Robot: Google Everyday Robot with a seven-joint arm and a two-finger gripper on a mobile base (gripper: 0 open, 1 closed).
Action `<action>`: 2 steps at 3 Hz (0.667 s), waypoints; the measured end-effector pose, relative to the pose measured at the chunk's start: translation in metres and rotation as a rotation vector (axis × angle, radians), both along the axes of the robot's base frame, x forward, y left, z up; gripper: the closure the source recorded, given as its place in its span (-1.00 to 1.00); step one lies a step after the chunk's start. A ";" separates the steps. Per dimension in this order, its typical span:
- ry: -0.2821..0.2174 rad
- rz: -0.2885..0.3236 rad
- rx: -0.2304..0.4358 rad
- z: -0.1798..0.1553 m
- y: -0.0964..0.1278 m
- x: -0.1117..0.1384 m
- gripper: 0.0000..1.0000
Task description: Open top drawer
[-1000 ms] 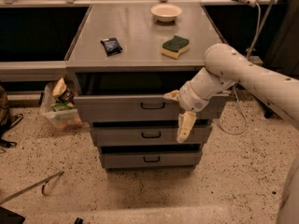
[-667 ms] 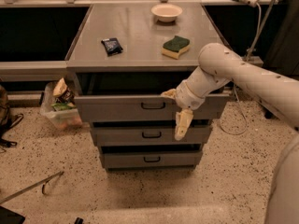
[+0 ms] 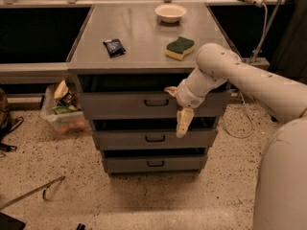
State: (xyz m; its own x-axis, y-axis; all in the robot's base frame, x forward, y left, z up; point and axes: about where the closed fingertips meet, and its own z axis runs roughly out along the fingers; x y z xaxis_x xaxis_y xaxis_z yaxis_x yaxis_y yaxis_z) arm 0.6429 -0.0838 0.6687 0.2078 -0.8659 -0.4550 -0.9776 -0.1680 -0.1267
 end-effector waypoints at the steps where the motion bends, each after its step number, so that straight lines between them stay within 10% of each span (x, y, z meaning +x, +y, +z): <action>1: 0.000 0.000 0.000 0.003 0.000 0.000 -1.00; 2: -0.034 0.018 -0.009 -0.001 0.004 0.001 -1.00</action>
Offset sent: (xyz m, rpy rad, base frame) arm 0.0047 0.0131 -0.0162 -0.0344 -0.1461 0.0642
